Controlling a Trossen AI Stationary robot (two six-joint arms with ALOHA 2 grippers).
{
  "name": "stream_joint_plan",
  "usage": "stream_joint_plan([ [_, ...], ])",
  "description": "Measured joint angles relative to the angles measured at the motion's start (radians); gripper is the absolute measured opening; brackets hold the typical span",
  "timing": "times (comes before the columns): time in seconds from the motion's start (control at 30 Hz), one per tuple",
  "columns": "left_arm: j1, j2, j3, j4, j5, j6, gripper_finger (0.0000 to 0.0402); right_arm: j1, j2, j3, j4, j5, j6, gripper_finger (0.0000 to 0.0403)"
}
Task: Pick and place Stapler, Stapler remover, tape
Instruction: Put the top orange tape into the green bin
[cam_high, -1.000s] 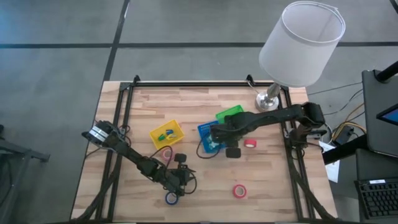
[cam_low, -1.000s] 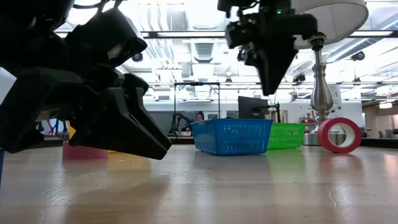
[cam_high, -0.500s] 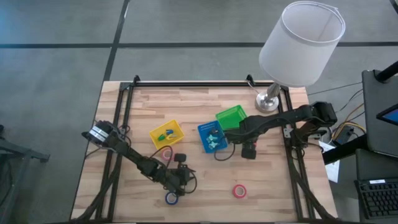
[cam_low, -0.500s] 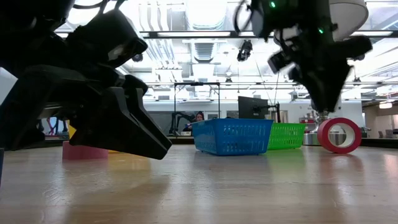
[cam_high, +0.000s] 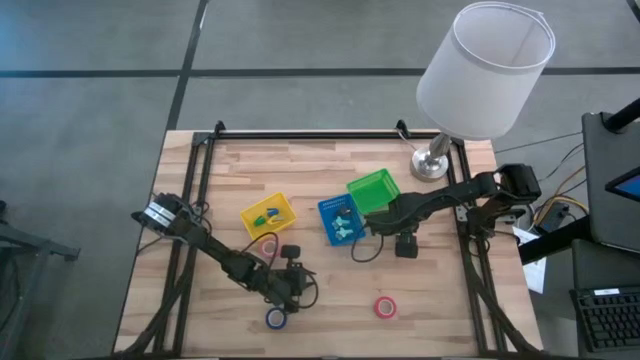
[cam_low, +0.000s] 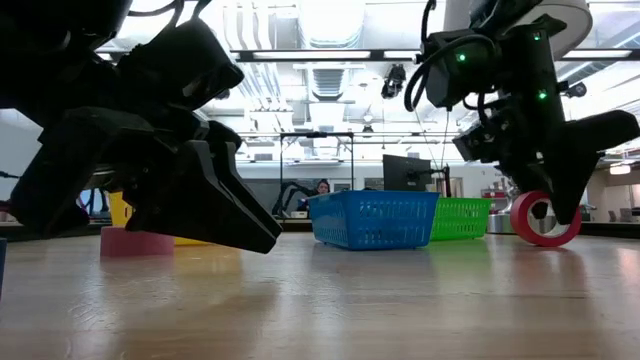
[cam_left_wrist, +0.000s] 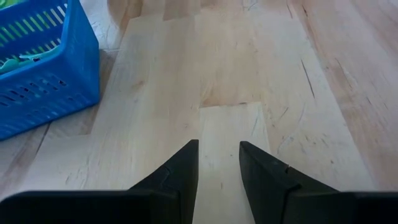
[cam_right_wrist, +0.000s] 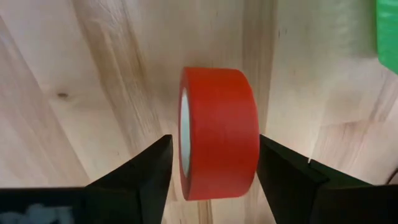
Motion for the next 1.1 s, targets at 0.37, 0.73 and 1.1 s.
stream_joint_plan([
  [0.37,0.002,0.000,0.000,-0.001,0.000,0.002,0.0119,0.001,0.000,0.035,0.003,-0.005,-0.030,0.0095],
  [0.73,0.003,0.000,-0.002,-0.002,0.000,0.020,0.0119,0.000,-0.007,0.252,-0.101,0.040,-0.081,0.0097],
  [1.1,0.003,0.000,-0.003,-0.011,0.000,0.019,0.0119,-0.145,-0.008,0.393,-0.053,0.126,-0.241,0.0100],
])
